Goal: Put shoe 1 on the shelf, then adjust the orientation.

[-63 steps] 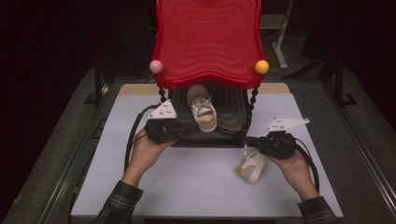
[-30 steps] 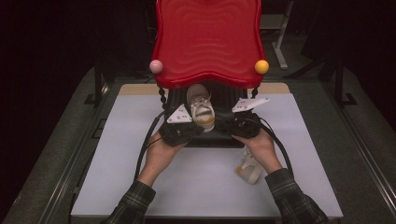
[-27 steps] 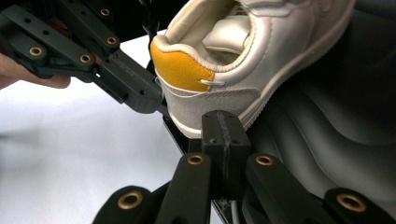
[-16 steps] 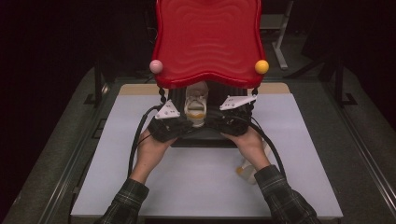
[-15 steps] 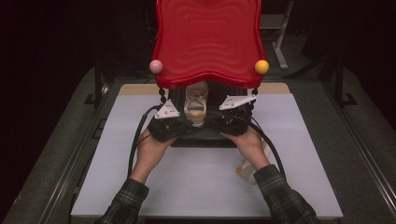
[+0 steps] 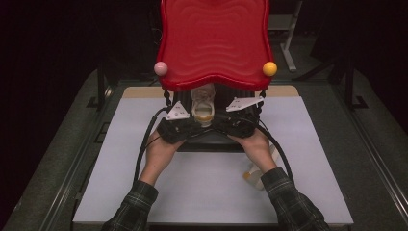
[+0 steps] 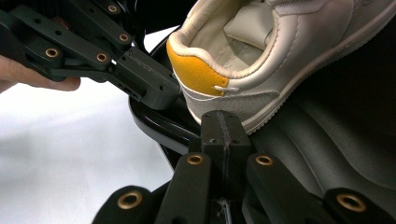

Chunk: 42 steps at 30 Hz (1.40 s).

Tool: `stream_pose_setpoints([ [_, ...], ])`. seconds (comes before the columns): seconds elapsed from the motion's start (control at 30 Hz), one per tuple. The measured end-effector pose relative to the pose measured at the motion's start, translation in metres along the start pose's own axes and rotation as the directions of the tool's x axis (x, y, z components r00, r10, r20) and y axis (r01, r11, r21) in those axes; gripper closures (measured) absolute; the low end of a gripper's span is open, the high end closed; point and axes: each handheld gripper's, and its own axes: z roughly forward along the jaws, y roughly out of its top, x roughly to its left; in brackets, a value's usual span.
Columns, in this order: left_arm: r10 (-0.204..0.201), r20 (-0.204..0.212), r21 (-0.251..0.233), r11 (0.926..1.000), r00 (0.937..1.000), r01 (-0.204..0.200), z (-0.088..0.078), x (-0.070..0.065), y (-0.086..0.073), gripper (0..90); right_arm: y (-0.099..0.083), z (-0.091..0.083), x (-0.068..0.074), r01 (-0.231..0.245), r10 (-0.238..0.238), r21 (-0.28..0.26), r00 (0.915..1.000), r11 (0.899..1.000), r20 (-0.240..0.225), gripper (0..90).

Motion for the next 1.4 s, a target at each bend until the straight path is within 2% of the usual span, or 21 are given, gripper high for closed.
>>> stream_pose_setpoints([
  [0.13, 0.003, 0.006, -0.01, 0.9999, 1.0, -0.003, -0.002, -0.003, 0.001, 88.8, 0.001, -0.002, 0.002, 0.003, -0.003, -0.004, 1.0, 1.0, 0.0, 89.4],
  [0.37, 0.039, 0.049, 0.023, 0.9989, 0.998, -0.04, -0.021, -0.016, -0.003, 83.2, -0.003, -0.02, 0.008, 0.0, 0.0, -0.003, 0.9998, 1.0, -0.019, 88.6],
  [0.47, 0.038, 0.075, 0.041, 0.9983, 0.9964, -0.042, -0.03, -0.021, -0.008, 79.1, -0.009, -0.029, 0.009, -0.013, 0.013, 0.014, 0.9996, 1.0, -0.023, 88.7],
  [0.57, 0.024, 0.105, 0.044, 0.9986, 0.9942, -0.029, -0.039, -0.025, -0.017, 73.2, -0.015, -0.039, 0.011, 0.006, -0.006, 0.014, 0.9998, 1.0, -0.022, 88.9],
  [0.63, 0.017, 0.108, 0.047, 0.9986, 0.994, -0.022, -0.045, -0.027, -0.023, 69.8, -0.02, -0.045, 0.011, -0.002, 0.003, 0.023, 0.9999, 1.0, -0.016, 89.4],
  [0.83, -0.004, 0.08, 0.087, 0.9962, 0.9968, -0.003, -0.062, -0.032, -0.048, 55.9, -0.037, -0.066, 0.009, -0.011, 0.011, 0.039, 0.9999, 0.999, 0.0, 89.4],
  [0.93, -0.031, 0.059, 0.107, 0.994, 0.9978, 0.025, -0.07, -0.034, -0.067, 52.3, -0.047, -0.08, 0.006, -0.029, 0.028, 0.035, 0.9994, 0.999, 0.02, 89.4],
  [1.07, -0.061, 0.031, 0.151, 0.9869, 0.9976, 0.056, -0.077, -0.033, -0.094, 47.5, -0.064, -0.096, 0.002, -0.055, 0.052, 0.048, 0.9974, 0.997, 0.05, 89.4],
  [1.2, -0.096, 0.001, 0.179, 0.9793, 0.9954, 0.094, -0.084, -0.029, -0.118, 44.0, -0.077, -0.104, -0.004, -0.077, 0.073, 0.061, 0.9951, 0.995, 0.068, 89.4],
  [1.3, -0.118, -0.038, 0.185, 0.975, 0.9923, 0.123, -0.087, -0.025, -0.135, 35.8, -0.086, -0.111, -0.009, -0.093, 0.086, 0.072, 0.9922, 0.993, 0.09, 89.3],
  [1.4, -0.137, -0.055, 0.205, 0.968, 0.9891, 0.145, -0.087, -0.022, -0.15, 27.1, -0.095, -0.118, -0.014, -0.105, 0.096, 0.08, 0.989, 0.991, 0.112, 89.3],
])
